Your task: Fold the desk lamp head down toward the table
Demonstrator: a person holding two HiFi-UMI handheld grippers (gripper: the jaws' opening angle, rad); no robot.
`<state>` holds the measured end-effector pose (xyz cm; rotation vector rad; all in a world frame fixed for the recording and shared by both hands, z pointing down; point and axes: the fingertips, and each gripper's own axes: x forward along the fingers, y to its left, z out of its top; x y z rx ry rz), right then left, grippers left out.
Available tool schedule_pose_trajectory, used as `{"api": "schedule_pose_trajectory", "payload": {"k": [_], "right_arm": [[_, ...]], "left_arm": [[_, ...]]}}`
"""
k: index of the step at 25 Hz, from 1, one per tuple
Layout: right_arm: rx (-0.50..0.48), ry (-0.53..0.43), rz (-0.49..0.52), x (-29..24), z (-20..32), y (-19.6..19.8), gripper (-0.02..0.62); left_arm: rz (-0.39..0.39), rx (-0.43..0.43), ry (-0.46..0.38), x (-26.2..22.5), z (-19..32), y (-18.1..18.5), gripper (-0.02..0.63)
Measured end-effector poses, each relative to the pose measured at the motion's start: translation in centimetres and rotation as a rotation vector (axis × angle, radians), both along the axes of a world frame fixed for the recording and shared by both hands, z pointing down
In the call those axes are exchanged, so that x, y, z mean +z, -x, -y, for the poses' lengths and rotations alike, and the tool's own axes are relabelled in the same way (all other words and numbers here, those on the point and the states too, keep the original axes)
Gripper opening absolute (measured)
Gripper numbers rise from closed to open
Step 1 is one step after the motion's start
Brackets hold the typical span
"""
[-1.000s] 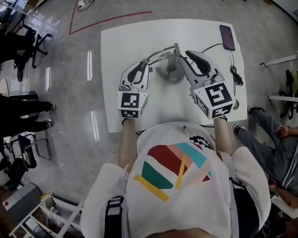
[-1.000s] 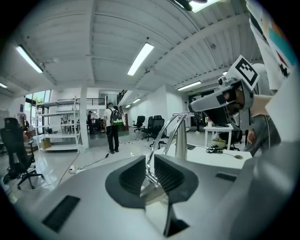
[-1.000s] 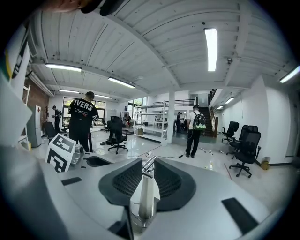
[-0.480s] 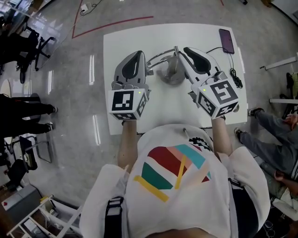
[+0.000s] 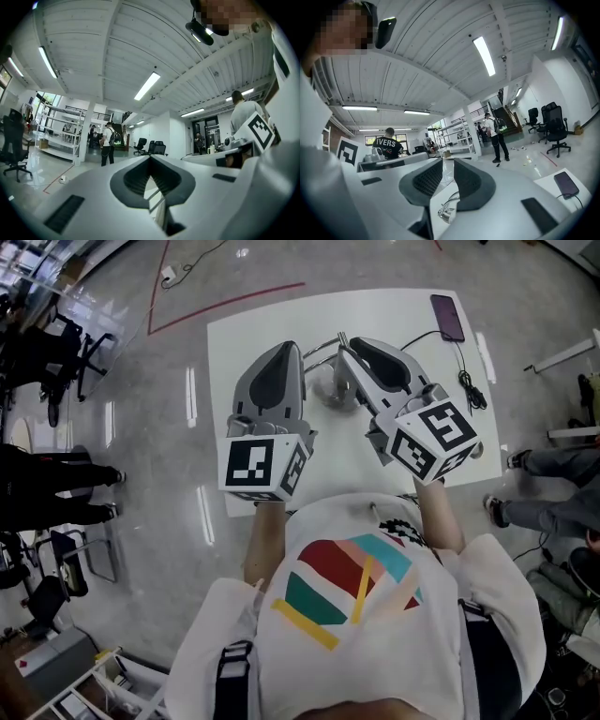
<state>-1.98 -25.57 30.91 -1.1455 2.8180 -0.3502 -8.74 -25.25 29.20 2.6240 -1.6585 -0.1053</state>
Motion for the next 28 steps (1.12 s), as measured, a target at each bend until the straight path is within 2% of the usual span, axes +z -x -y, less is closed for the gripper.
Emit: {"api": "schedule_pose_trajectory", "payload": {"k": [9,11,28], "right_arm": [[0.007,-0.030,-0.035,0.0,-1.5,-0.1,0.078],[0.013,-0.036,-0.045,0.0,-1.9,0.0,0.055],[0.020,-0.028,-0.070,0.5,-2.4,0.8,0.054]], "left_arm": [[-0.024,0.009,0.002,0.1,-1.2,-0.5,0.044],[-0.027,0.013,-0.005,0.0,-1.6,-0.6,0.044],[-0.042,0.018,0.003,0.1,-1.9,0.2,0.044]]}}
